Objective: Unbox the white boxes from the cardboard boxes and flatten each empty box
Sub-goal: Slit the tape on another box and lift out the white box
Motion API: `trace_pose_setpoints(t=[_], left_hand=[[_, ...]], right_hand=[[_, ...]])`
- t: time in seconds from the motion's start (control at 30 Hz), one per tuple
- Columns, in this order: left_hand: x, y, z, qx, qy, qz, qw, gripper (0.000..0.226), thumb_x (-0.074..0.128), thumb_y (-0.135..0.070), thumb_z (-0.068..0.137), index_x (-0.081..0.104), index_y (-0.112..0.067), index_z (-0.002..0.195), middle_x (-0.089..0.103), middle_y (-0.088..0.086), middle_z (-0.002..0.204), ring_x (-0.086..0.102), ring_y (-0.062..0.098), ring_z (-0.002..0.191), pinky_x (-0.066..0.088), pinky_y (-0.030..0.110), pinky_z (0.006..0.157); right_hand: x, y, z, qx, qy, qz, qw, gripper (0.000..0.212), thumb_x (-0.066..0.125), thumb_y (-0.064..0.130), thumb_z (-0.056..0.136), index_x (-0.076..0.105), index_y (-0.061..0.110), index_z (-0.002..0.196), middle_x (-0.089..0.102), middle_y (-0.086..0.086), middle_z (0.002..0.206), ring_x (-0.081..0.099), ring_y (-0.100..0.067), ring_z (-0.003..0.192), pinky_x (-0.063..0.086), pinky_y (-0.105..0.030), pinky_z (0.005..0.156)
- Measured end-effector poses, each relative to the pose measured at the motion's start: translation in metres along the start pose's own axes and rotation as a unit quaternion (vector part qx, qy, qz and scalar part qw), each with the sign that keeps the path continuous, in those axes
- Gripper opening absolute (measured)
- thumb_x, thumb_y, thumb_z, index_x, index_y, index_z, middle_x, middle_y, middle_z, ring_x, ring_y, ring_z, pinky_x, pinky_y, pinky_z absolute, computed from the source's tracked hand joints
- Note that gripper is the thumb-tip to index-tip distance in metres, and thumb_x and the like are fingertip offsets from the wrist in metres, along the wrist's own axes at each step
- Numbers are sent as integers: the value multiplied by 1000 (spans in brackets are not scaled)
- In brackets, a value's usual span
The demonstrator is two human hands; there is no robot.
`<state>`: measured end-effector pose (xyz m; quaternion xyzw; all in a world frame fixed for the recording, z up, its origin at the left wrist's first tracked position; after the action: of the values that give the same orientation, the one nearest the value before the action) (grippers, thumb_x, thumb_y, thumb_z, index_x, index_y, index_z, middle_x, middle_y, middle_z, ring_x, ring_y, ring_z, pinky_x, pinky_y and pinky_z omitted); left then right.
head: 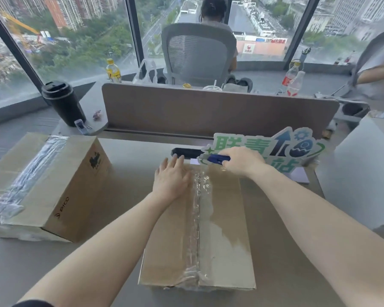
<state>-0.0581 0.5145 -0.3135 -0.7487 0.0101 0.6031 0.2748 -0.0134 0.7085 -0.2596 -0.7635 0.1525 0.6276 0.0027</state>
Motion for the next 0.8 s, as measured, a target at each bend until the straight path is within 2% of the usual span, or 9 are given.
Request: trace_pose_setpoints(t=[0.03, 0.1, 0.2, 0.4, 0.53, 0.67, 0.8], left_hand=[[3, -2, 11, 7, 13, 7, 1000, 59, 35, -42, 100, 23, -23, 154, 20, -1, 162, 9, 26, 150, 15, 47, 117], [9, -3, 25, 26, 12, 33, 999, 48, 35, -37, 99, 40, -23, 145, 38, 1, 154, 20, 26, 145, 17, 46, 114], [10, 3, 30, 42, -32, 16, 998, 35, 38, -38, 99, 58, -24, 125, 55, -2, 134, 37, 25, 131, 22, 43, 107], [8, 10, 31, 50, -85, -37, 994, 26, 46, -40, 98, 62, -28, 115, 59, -8, 123, 45, 22, 121, 26, 38, 104], [6, 12, 31, 42, -91, -56, 993, 24, 50, -41, 97, 62, -30, 115, 58, -9, 121, 45, 21, 120, 26, 37, 103], [7, 13, 32, 36, -87, -61, 994, 22, 50, -39, 97, 61, -31, 114, 57, -10, 119, 43, 19, 120, 25, 36, 104], [8, 13, 32, 35, -93, -57, 993, 22, 47, -31, 99, 60, -29, 116, 55, -7, 120, 43, 20, 119, 23, 34, 103]], right_hand=[[-1, 3, 7, -8, 3, -22, 1000, 26, 45, 32, 92, 64, 38, 108, 66, 8, 104, 60, -23, 99, 50, -34, 77], [-1, 7, 19, -24, 13, -57, 998, 27, 45, 46, 93, 66, 39, 108, 67, 10, 108, 61, -21, 99, 49, -33, 76], [5, 11, 33, -43, 47, -78, 995, 27, 46, 49, 94, 66, 41, 112, 66, 12, 110, 60, -19, 97, 50, -31, 73], [3, 24, 46, -91, 76, -102, 988, 28, 48, 46, 92, 65, 49, 114, 67, 16, 105, 60, -16, 92, 48, -29, 68], [2, 26, 50, -116, 89, -116, 982, 27, 48, 48, 86, 66, 50, 107, 68, 15, 98, 61, -16, 89, 54, -34, 73], [-3, 28, 55, -117, 74, -103, 985, 26, 49, 47, 90, 64, 55, 111, 65, 17, 100, 59, -15, 90, 54, -38, 79], [4, 28, 62, -114, 86, -101, 985, 26, 49, 46, 88, 64, 55, 108, 64, 19, 96, 60, -13, 88, 54, -36, 74]])
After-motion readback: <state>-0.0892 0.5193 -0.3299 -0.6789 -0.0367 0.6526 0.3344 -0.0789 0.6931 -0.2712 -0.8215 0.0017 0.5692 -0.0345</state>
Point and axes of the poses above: each hand's wrist, its own z-axis towards the middle knuckle, its own x-axis out of the palm, y = z × x, the point moved 9 cm from there along z, towards the middle knuckle
